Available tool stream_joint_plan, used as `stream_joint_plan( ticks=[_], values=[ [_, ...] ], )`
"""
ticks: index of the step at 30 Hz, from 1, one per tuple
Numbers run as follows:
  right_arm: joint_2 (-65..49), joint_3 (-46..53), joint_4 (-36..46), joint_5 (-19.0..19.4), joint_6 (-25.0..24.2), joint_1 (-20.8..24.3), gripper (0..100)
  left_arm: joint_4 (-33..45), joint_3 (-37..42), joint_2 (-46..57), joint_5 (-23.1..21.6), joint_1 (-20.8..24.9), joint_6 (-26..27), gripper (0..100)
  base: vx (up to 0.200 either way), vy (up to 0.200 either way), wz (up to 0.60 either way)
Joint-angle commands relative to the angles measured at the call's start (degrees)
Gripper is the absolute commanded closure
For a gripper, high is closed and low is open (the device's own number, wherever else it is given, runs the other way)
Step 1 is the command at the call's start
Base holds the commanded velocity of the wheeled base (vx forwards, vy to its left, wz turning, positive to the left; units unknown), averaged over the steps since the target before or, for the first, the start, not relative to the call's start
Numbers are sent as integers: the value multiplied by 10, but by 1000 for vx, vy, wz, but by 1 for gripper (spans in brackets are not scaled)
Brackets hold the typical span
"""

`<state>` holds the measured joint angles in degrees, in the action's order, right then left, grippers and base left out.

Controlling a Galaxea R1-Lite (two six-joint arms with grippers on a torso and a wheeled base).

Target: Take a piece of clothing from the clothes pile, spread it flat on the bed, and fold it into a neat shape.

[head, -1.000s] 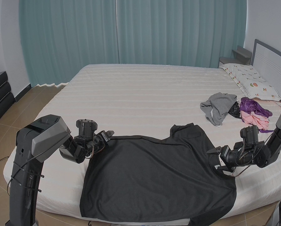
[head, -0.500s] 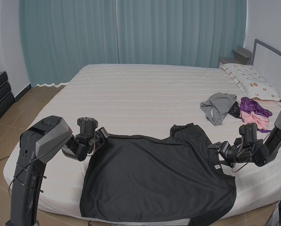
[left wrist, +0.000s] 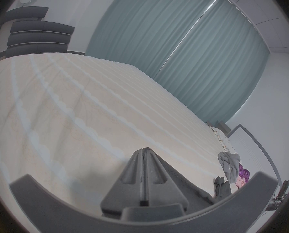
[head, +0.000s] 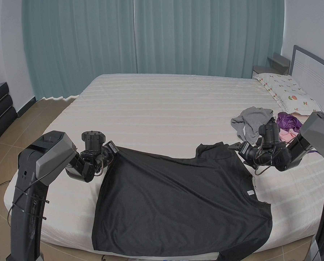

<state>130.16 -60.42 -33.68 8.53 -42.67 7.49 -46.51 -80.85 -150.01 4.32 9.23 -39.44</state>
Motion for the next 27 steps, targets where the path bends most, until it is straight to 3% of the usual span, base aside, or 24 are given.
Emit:
stream_joint_plan(
  ticks=[1, 8, 19, 20, 27],
  values=[
    [127, -178, 94, -6, 42, -8, 0, -3, 9, 0, 1, -12, -3, 100, 0, 0, 0],
    [207, -270, 121, -9, 122, -35, 0, -3, 17, 2, -3, -18, -4, 100, 0, 0, 0],
    [263, -364, 100, -8, 124, -34, 0, -1, 17, 0, -4, -18, -4, 100, 0, 0, 0],
    [264, -361, 97, -8, 125, -33, 100, -1, 17, 0, -4, -18, -4, 100, 0, 0, 0],
    [267, -356, 81, -10, 126, -31, 100, -1, 17, 0, -4, -18, -4, 100, 0, 0, 0]
  ],
)
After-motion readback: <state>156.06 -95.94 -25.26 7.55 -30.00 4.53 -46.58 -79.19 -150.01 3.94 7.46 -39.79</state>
